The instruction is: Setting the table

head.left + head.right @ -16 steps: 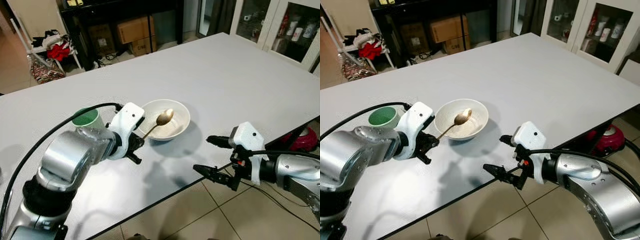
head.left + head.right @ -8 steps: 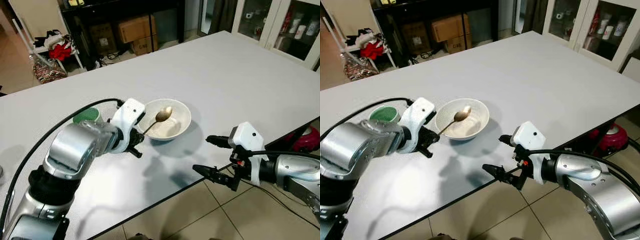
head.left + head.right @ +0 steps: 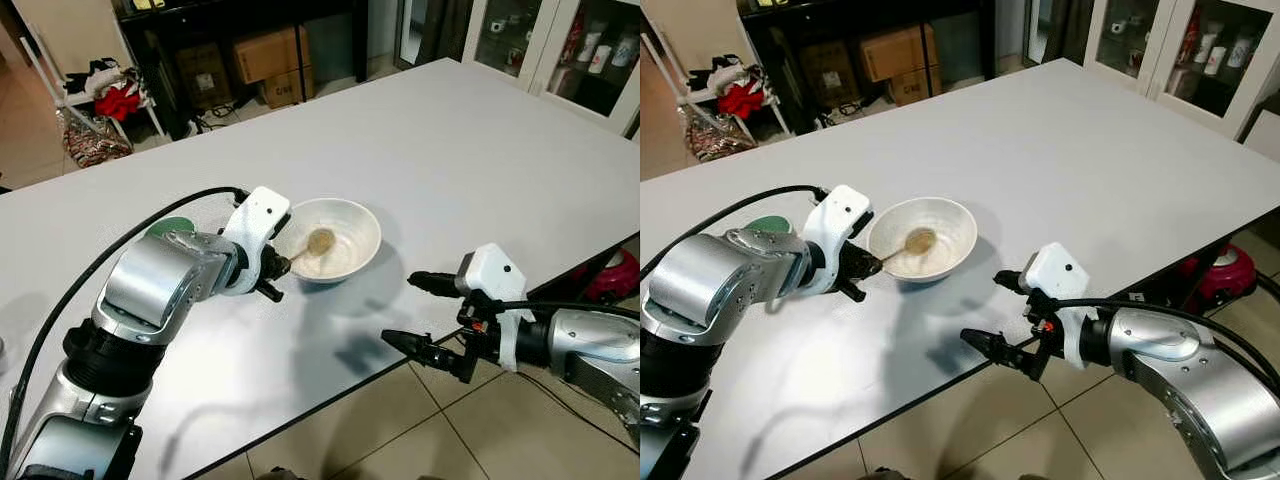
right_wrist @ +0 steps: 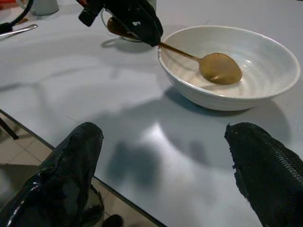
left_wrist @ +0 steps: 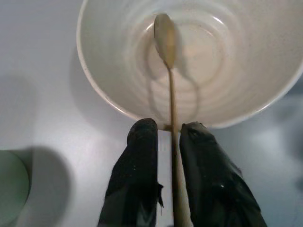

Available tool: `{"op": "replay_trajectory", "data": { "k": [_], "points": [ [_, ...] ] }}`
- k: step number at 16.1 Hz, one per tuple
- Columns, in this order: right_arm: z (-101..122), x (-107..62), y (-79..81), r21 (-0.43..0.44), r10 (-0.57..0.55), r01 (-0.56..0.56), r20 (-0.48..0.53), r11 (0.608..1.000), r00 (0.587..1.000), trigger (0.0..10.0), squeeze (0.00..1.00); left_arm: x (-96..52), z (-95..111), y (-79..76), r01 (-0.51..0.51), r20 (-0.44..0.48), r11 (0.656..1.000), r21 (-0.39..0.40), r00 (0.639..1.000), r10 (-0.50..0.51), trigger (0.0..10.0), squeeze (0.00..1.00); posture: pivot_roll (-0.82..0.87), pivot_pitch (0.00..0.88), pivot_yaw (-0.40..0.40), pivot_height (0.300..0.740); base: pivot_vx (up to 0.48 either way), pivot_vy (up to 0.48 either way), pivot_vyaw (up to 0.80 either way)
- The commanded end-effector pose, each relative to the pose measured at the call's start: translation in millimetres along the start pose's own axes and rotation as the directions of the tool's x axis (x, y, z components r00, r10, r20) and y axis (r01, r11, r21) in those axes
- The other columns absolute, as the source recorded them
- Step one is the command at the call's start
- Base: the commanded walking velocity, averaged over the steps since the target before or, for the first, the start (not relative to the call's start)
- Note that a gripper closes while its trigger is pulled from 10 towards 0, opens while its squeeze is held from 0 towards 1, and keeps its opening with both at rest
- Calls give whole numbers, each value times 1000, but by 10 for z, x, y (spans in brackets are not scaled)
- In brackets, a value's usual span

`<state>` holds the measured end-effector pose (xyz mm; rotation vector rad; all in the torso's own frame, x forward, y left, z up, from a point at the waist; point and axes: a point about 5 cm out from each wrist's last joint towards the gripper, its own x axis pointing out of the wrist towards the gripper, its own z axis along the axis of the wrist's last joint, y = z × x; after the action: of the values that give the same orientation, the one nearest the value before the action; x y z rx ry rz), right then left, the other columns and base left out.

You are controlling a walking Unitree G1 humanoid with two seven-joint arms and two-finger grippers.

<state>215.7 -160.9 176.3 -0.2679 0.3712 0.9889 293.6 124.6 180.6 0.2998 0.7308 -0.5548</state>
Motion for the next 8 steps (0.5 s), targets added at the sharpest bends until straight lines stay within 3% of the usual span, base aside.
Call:
{"op": "replay_trajectory", "data": {
  "k": [1, 4, 6, 7, 8],
  "points": [
    [96, -20, 4, -28, -4, 5, 35, 1000, 999, 10000, 0, -14, 38, 44, -24, 12, 1000, -2, 1000, 24, 10000, 557, -96, 0, 140, 740, 0, 0, 0],
    [104, -24, 0, -28, -6, 7, 40, 1000, 999, 10000, 0, -17, 67, 62, -33, 27, 999, -6, 999, 33, 10000, 565, -97, 0, 142, 740, 0, 0, 0],
    [112, -34, -3, -29, -14, 15, 47, 999, 999, 10000, 0, -71, 151, 70, -34, 112, 999, -7, 993, 34, 10000, 557, -100, 0, 144, 740, 0, 0, 0],
    [128, -41, -11, -26, -34, 36, 71, 999, 997, 10000, 0, -136, 266, 53, -30, 261, 999, -17, 965, 33, 10000, 384, -100, 0, 144, 740, 0, 0, 0],
    [157, -27, -46, -14, -116, 118, 124, 993, 985, 10000, 0, -263, 381, 78, -76, 481, 994, -82, 870, 107, 10000, 184, -98, 0, 137, 740, 0, 0, 0]
  ]
}}
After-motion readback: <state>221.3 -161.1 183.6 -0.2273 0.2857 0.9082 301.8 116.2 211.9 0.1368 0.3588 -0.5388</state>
